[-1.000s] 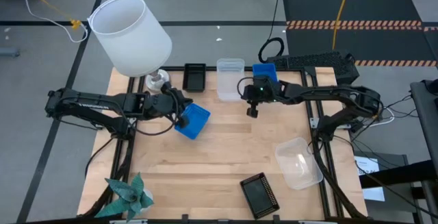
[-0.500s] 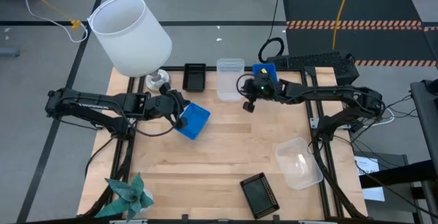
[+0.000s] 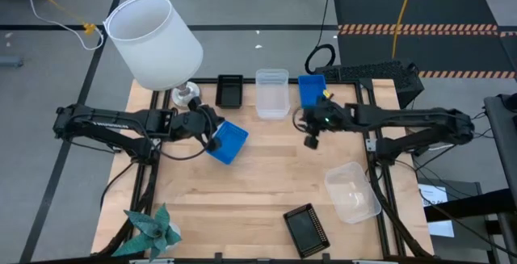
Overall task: Stack baskets by color
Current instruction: Stack the bottom transparent bin on the stacked transparent bins
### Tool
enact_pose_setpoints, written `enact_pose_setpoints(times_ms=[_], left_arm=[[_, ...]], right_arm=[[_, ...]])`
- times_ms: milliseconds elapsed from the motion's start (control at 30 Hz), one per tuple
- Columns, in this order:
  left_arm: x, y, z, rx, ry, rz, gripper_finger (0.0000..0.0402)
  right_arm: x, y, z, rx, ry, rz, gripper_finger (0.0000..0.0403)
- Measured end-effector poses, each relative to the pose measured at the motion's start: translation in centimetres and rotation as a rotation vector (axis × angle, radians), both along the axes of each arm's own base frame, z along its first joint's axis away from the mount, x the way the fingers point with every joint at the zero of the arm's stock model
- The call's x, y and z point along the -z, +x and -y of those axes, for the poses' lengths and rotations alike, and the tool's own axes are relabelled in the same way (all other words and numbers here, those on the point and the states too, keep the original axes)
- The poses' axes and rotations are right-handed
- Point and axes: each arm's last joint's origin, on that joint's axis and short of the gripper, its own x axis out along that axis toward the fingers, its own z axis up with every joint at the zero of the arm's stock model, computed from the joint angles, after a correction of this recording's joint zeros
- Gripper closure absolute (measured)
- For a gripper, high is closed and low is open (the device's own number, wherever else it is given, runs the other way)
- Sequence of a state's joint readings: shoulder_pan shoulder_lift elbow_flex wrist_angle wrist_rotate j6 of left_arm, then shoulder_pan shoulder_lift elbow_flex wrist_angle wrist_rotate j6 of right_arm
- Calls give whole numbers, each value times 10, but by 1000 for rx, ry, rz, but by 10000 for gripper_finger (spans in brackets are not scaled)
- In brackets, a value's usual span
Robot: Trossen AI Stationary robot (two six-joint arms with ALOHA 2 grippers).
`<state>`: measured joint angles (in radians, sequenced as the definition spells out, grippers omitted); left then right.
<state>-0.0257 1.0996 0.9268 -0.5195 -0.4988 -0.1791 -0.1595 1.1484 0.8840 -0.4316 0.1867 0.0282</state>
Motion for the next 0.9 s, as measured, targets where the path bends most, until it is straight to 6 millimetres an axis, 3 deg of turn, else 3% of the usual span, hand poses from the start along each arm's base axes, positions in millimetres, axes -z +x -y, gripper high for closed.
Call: enact_pose_setpoints(times_ms=[200, 367, 633, 767, 900], left_arm=[[-1, 1, -1, -16, -12, 23, 376], [-10, 8, 5, 16, -28, 147, 376], [-28, 16, 35, 226, -34, 332, 376], [-34, 24, 50, 289, -24, 322, 376], [-42, 45, 64, 345, 15, 268, 376]], right_arm=[[-11, -29, -21, -92, -8, -13, 314], [-26, -42, -26, -73, 28, 90, 314], [-28, -44, -40, -85, 101, 128, 314], [-26, -42, -49, -135, 103, 111, 314], [-25, -41, -55, -203, 65, 98, 314]])
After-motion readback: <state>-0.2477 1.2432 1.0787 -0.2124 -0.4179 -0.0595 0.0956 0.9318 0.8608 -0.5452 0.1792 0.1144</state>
